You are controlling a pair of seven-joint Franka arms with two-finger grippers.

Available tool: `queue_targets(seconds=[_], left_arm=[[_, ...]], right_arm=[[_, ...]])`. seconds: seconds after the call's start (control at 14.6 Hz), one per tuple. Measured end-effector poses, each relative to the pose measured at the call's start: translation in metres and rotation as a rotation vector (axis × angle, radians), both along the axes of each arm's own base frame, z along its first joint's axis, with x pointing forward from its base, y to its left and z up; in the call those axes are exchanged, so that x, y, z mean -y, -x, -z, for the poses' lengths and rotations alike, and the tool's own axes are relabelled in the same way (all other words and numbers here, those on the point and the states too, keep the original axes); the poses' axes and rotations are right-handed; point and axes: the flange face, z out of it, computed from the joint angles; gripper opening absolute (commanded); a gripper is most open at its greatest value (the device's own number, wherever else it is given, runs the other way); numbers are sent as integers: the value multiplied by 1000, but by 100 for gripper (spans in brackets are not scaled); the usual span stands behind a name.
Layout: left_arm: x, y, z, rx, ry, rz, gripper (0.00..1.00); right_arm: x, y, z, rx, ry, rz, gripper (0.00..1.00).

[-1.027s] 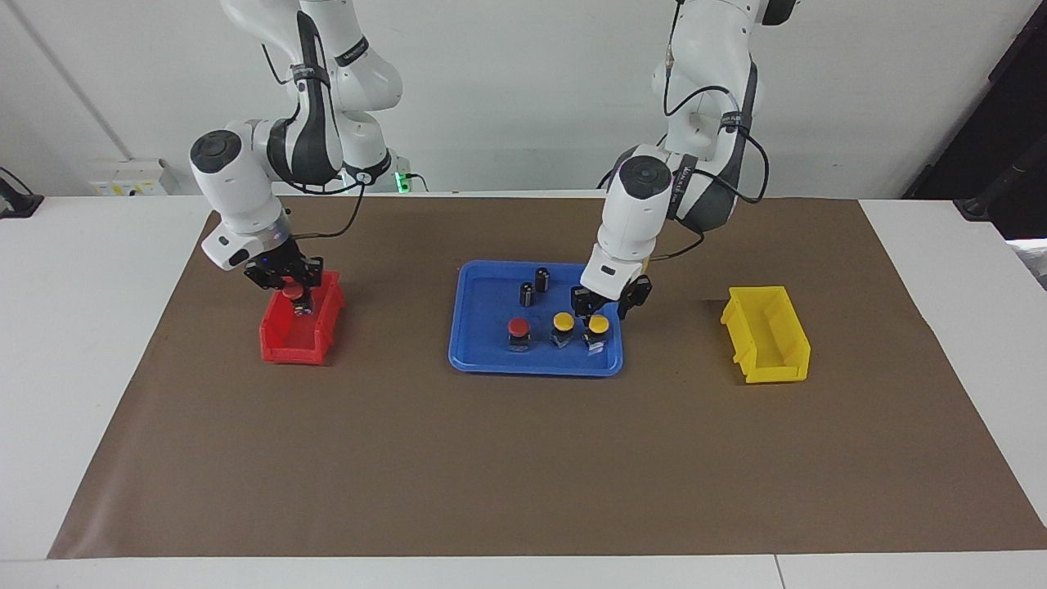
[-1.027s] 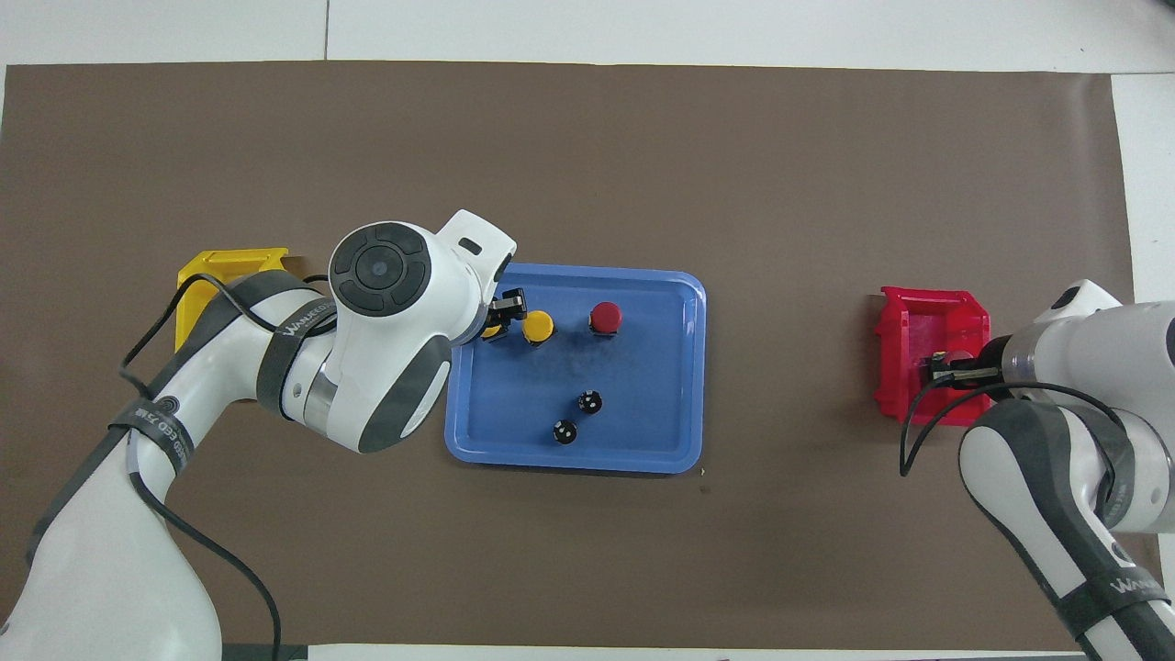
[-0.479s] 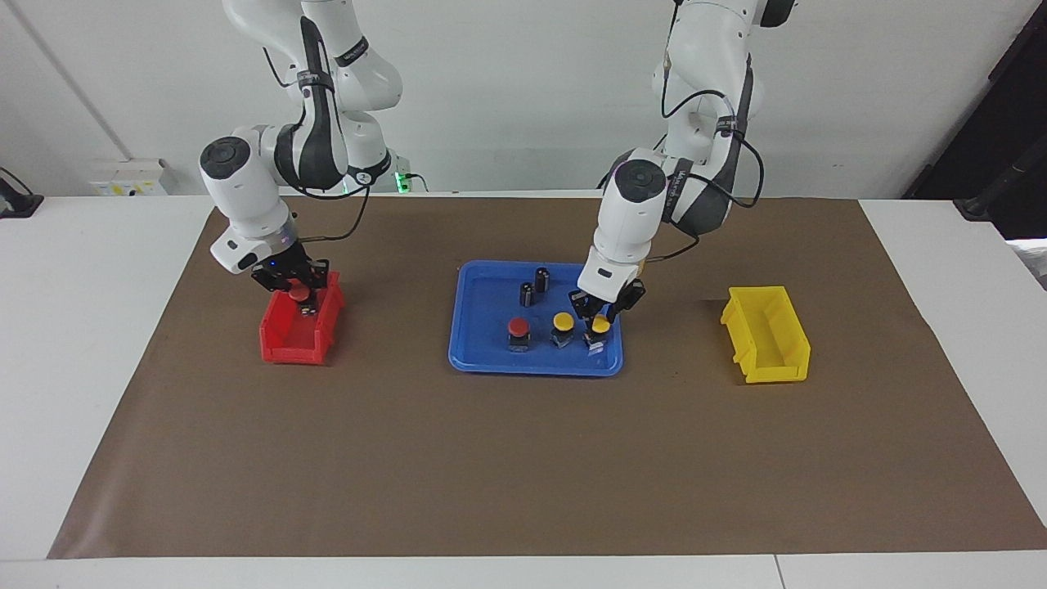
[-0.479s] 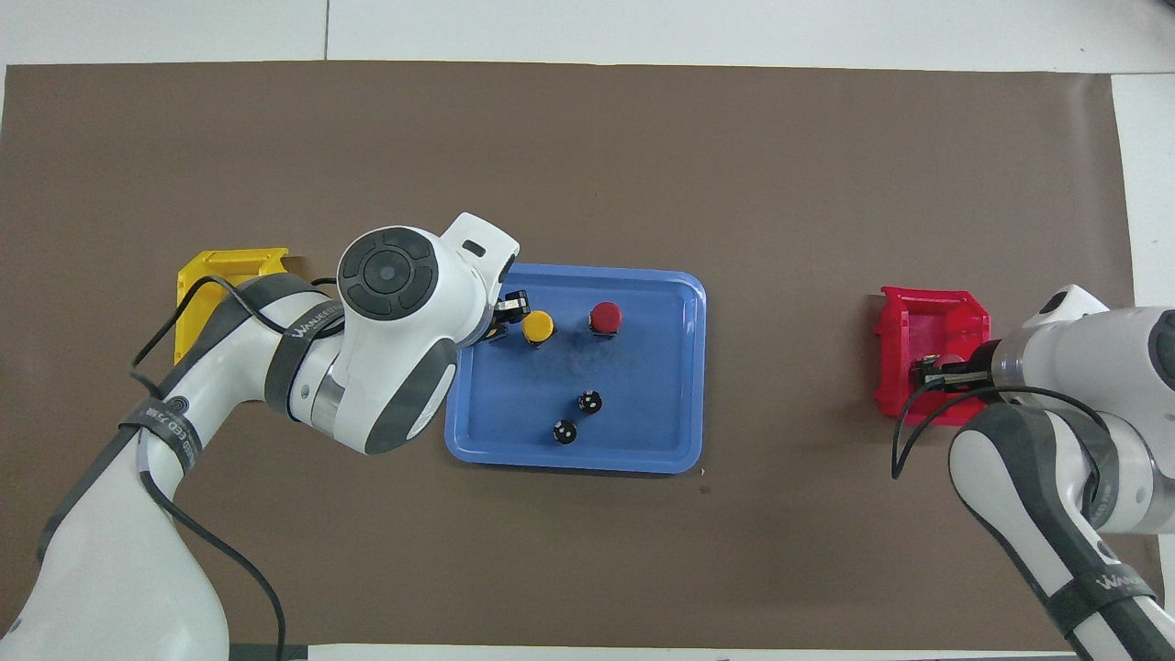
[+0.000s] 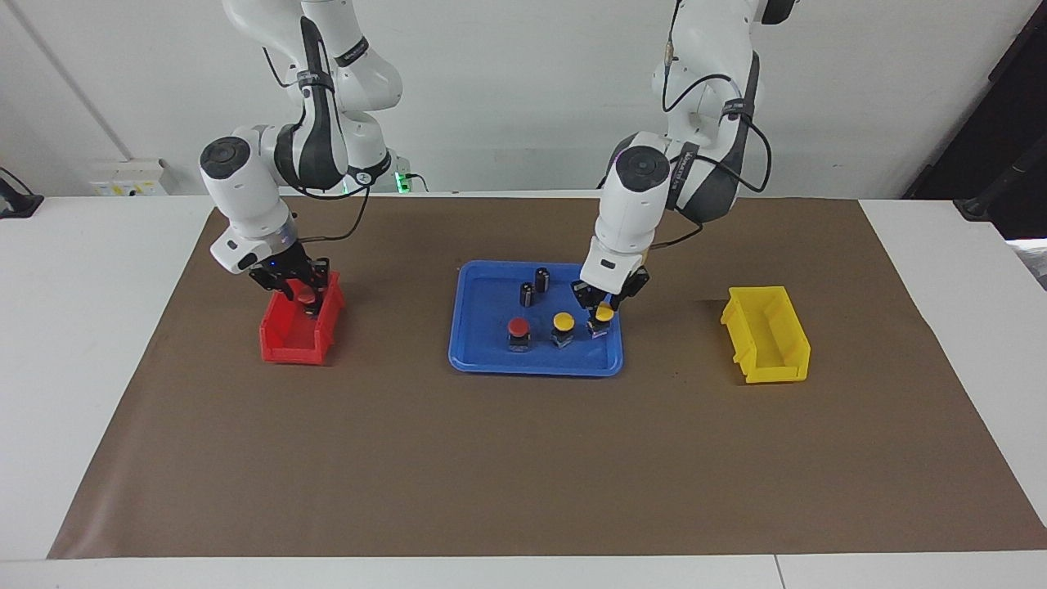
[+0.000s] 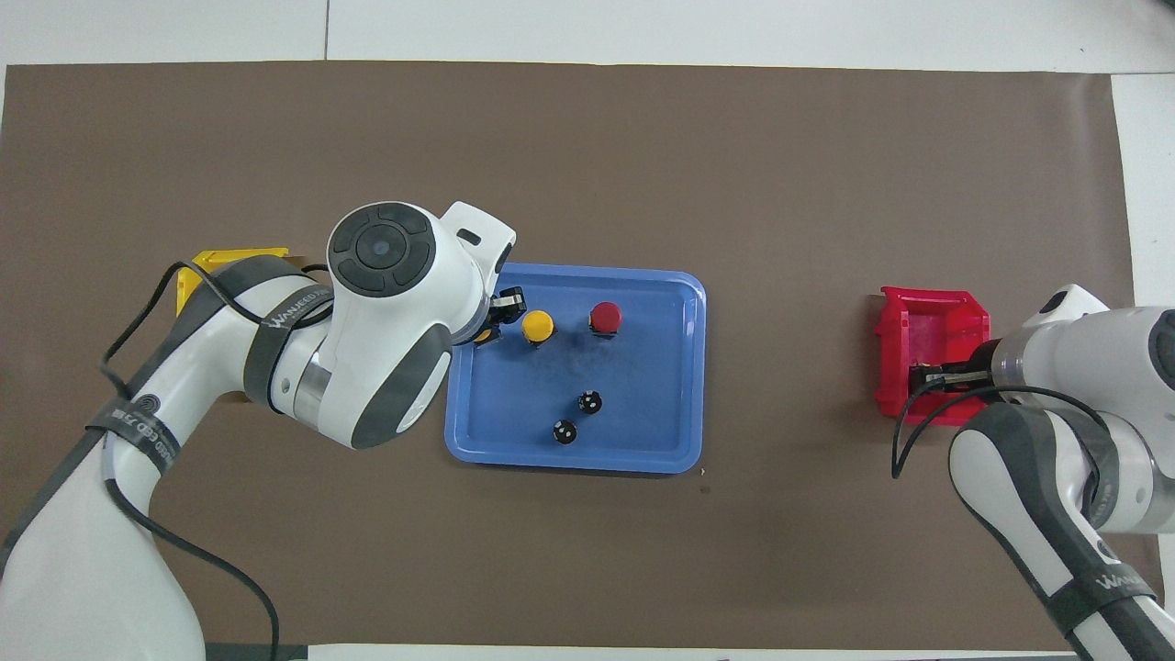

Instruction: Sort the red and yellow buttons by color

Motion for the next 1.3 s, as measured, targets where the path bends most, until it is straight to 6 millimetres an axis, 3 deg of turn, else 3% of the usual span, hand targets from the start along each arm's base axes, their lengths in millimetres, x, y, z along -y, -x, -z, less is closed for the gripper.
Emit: queue_targets(seconds=[0.14,0.27,0.41,0.55,0.62,0.75,0.89,0.96,1.1,1.23,1.3], left_arm=[[-30,-6,-34,1,0,-19,2],[-90,-22,-60,-1,3,-6,2],[-159,-36,-80,-9,7,29,2],[-215,-41,-92,-29,11,99,2],[-236,-43,-93,-35,14,134,2],[-273,-47,-90,-42,19,176,2],[-298,-49,-84,-51,24,194,2],[-307,-49,-81,-49,25,195,2],[-315,-51,-74,-31,25,194,2],[-314,-50,-59,-20,24,195,2],[-313,-49,-51,-19,23,196,2]], right_arm=[[1,-5,-10,-17,0,0,57],[0,-17,-35,-36,0,-1,57],[-4,-33,-74,-40,1,-9,59],[-30,-56,-119,-28,4,-18,62],[-54,-69,-140,-12,1,-6,63],[-121,-95,-174,29,-36,44,63],[-196,-112,-190,59,-54,112,67],[-235,-118,-189,66,-60,145,71],[-306,-128,-163,60,-46,171,79],[-362,-134,-125,82,-19,174,76],[-379,-136,-109,94,-15,173,72]])
